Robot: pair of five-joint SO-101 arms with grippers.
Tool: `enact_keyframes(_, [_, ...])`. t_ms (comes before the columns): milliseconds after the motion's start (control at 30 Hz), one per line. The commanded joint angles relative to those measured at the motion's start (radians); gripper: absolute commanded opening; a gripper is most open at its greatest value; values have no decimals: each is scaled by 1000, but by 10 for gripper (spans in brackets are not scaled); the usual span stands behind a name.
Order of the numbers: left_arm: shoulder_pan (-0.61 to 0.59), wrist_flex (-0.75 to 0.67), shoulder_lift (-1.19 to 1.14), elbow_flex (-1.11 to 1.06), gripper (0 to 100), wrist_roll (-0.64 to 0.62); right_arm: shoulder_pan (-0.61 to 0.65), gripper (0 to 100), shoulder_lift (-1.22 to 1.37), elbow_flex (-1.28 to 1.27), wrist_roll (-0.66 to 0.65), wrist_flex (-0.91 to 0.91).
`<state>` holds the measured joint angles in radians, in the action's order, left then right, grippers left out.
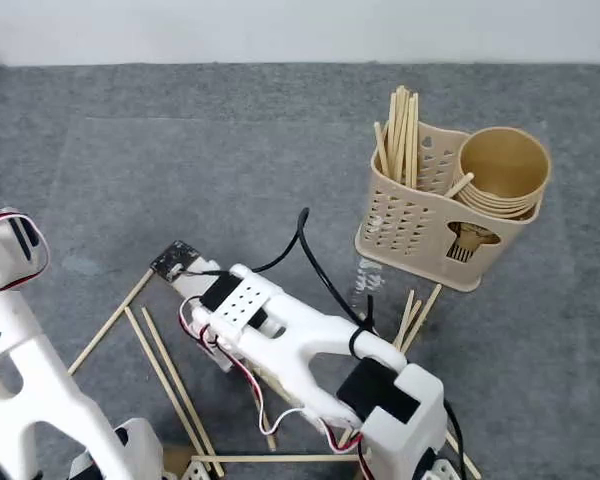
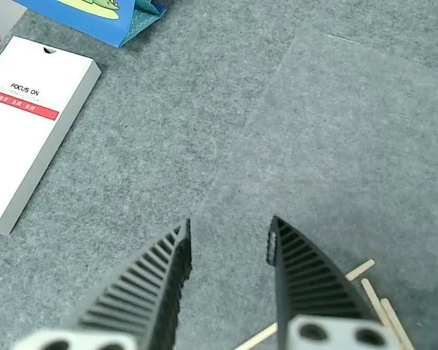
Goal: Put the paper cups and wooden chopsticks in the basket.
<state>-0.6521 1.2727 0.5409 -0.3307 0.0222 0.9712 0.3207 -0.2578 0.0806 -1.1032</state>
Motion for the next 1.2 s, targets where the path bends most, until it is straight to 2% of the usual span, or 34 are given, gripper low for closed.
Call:
enact_keyframes(0, [-5, -17, 17, 5, 168, 8, -7, 8, 44, 0, -3, 30])
enact_keyframes(200, [-5, -17, 17, 5, 168, 8, -77, 8, 5, 14, -43, 22])
enact_keyframes(600, [-5, -17, 17, 5, 168, 8, -226, 7, -248, 17, -123, -18])
enact_keyframes(1167, [-3, -17, 17, 5, 168, 8, -424, 7, -743, 17, -144, -39])
